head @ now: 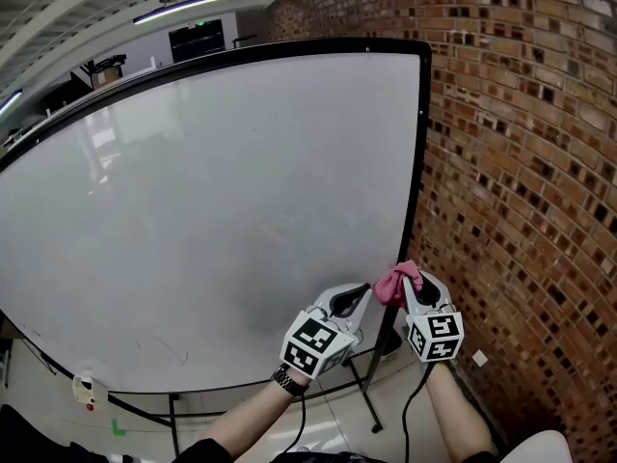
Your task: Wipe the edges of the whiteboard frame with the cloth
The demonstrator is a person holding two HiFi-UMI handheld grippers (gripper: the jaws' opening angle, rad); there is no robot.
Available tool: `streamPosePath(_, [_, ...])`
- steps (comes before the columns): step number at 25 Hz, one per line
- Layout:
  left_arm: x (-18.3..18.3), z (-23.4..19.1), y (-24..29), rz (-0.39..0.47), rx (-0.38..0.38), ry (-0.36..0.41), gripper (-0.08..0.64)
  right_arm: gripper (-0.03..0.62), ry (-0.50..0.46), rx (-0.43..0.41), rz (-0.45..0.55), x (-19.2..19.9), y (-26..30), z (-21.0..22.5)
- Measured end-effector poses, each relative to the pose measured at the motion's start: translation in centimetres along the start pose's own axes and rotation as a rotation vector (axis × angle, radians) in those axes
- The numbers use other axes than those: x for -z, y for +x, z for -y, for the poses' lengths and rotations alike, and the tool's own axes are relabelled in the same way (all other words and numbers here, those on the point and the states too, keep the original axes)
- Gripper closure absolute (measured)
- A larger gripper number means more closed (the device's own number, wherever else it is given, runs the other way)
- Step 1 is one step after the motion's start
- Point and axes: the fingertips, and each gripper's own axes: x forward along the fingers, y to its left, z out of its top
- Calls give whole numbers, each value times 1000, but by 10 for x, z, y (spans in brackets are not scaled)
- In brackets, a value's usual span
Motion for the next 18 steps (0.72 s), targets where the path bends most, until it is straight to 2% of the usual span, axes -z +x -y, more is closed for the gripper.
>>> streamPosePath(8, [-67,-8,-18,91,2,56,557,508,-15,1,142,-89,1,3])
streamPosePath(18, [-108,-2,-6,138,62,75,557,508,-112,21,295,-190,1,12])
